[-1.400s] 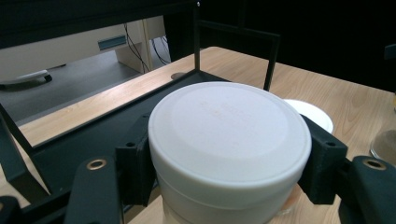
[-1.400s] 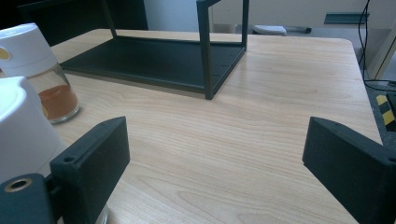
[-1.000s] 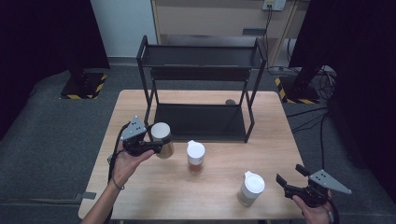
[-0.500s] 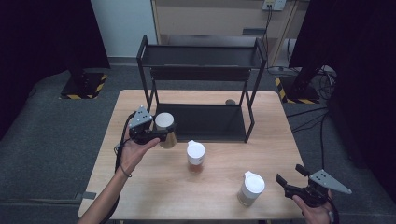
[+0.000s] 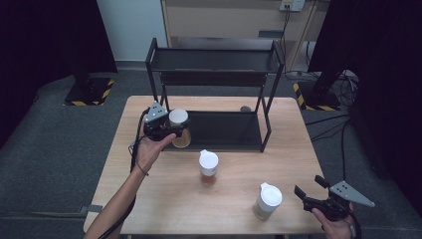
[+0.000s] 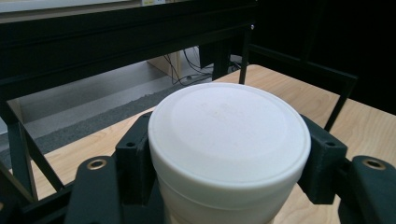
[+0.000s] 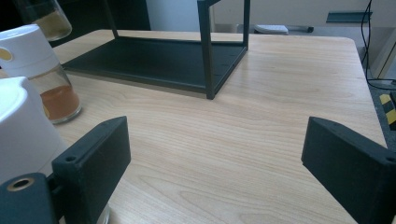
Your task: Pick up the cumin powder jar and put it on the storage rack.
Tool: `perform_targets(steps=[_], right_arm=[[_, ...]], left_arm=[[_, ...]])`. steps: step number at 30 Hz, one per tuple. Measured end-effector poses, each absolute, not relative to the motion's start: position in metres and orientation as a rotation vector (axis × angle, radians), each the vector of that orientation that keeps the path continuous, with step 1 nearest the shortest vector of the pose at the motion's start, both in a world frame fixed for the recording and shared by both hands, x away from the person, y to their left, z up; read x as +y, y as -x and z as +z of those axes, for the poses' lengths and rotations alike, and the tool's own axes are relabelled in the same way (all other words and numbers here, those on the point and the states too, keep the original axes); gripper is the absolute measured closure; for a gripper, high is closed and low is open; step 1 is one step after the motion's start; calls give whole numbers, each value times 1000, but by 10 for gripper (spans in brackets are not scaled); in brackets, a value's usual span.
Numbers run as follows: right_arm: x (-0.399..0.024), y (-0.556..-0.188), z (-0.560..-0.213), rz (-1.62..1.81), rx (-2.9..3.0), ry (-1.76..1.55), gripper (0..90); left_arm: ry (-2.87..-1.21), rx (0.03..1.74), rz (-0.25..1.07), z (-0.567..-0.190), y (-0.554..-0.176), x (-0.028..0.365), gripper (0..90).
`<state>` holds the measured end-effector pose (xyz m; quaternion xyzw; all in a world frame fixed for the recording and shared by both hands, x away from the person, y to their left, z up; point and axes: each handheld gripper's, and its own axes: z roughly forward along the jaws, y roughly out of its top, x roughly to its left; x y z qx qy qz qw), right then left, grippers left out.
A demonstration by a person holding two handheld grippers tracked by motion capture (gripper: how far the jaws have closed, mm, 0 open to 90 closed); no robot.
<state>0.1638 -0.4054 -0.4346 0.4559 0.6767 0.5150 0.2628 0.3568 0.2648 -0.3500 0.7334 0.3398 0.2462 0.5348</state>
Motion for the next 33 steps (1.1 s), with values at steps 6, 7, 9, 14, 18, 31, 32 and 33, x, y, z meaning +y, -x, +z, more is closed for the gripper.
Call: perform_targets(steps=[6,7,9,14,18,31,32,33], right_arm=[[-406,-164,-435,1393,1828,-1235,86],[-406,-164,-435,1394,1827,-1237,86],[-406,-164,-435,1395,1827,-1236,86],[-407,-164,-435,1398,1827,-1238,86],[-407,-164,-436,1403,1828,-1240,86],[-408,-165,-436,1410,1825,-1242,86],[-408,-165,-436,1409,1826,-1242,86],[-408,-165,-436,1410,1826,-1243,86]], left_arm=[[-1725,852,600,-354,-370,257,331],[-1719,863,602,-355,-372,256,331],[-1710,886,607,-357,-376,254,331],[-1711,916,626,-361,-385,246,331],[-1698,930,635,-367,-388,242,331],[-1681,978,656,-387,-401,232,331],[-1681,981,656,-389,-401,232,331],[-1683,982,659,-390,-402,231,331]])
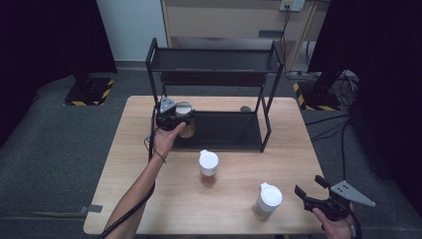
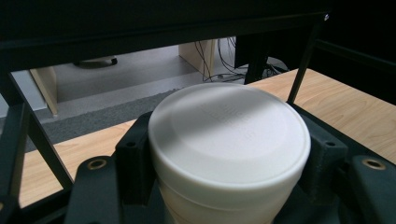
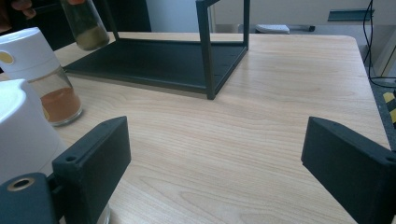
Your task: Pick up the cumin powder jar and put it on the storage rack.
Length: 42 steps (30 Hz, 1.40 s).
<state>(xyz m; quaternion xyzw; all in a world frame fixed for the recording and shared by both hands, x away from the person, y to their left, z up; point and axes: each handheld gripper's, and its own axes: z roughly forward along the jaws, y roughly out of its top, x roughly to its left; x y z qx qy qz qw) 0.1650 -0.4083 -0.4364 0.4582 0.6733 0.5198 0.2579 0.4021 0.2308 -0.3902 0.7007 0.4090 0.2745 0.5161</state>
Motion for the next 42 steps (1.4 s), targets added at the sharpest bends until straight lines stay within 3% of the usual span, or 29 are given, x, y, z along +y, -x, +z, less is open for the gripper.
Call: perform_targets(steps=[42], right_arm=[[-410,-166,-437,1418,1826,-1247,86]], left_arm=[[-1691,1023,709,-422,-407,219,331]])
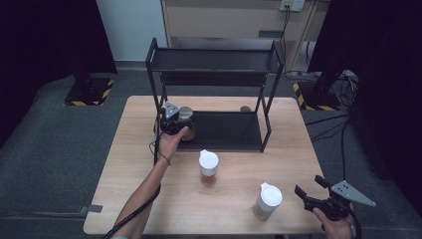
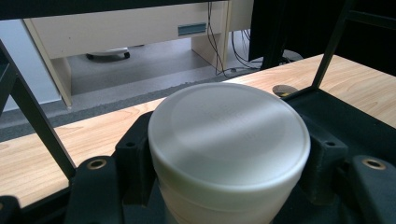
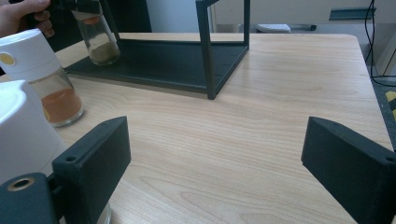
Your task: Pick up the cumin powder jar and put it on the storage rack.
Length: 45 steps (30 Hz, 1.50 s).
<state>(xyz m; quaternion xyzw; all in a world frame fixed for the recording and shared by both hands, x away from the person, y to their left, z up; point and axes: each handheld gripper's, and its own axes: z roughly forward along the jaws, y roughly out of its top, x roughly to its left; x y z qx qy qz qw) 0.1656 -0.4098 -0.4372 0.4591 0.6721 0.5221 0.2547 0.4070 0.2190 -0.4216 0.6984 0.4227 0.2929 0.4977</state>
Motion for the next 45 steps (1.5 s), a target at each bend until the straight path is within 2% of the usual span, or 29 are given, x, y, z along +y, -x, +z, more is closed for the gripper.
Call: perform_targets(steps=[16,20,28,39,45], right_arm=[[-410,-166,-437,1420,1827,-1246,85],[-410,-166,-437,1420,1827,-1246,85],[-409,-165,-437,1419,1827,-1245,86],[-409,-165,-436,1417,1829,-1243,86],[-408,-165,-436,1416,1835,-1237,86]], left_arm=[[-1662,1029,711,-426,-406,220,324],[-1633,1026,698,-424,-406,222,211],[-1630,972,684,-410,-406,226,102],[-1642,925,667,-383,-399,230,34],[-1658,883,653,-367,-387,236,34]])
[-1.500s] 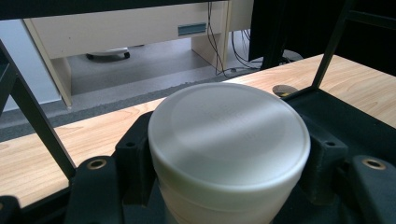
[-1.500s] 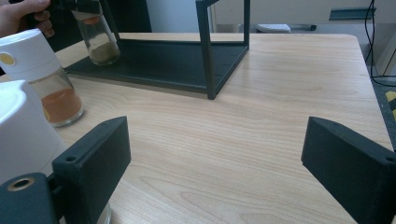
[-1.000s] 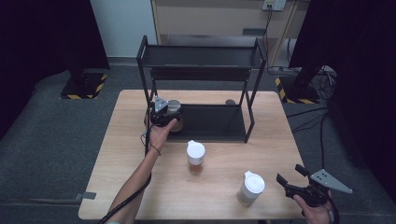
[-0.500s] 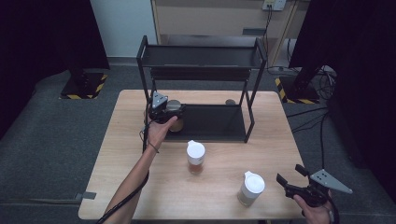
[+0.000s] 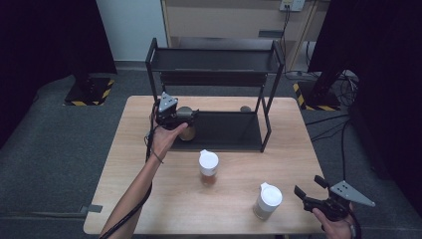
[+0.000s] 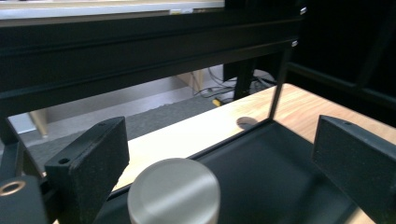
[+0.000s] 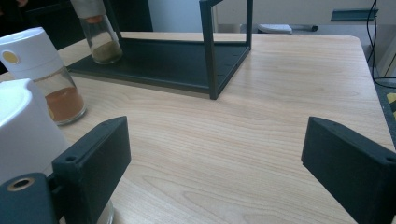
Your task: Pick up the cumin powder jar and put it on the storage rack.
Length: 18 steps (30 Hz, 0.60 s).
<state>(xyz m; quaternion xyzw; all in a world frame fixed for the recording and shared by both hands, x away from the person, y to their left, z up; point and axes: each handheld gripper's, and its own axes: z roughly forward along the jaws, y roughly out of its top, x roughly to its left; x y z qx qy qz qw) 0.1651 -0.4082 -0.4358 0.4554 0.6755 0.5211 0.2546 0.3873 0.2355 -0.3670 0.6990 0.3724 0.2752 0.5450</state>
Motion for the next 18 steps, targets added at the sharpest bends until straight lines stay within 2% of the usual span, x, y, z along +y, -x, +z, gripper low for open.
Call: perform_targets(steps=[18], right_arm=[[-407,-166,-435,1409,1838,-1232,85]], left_arm=[[-1695,732,583,-330,-349,260,35]])
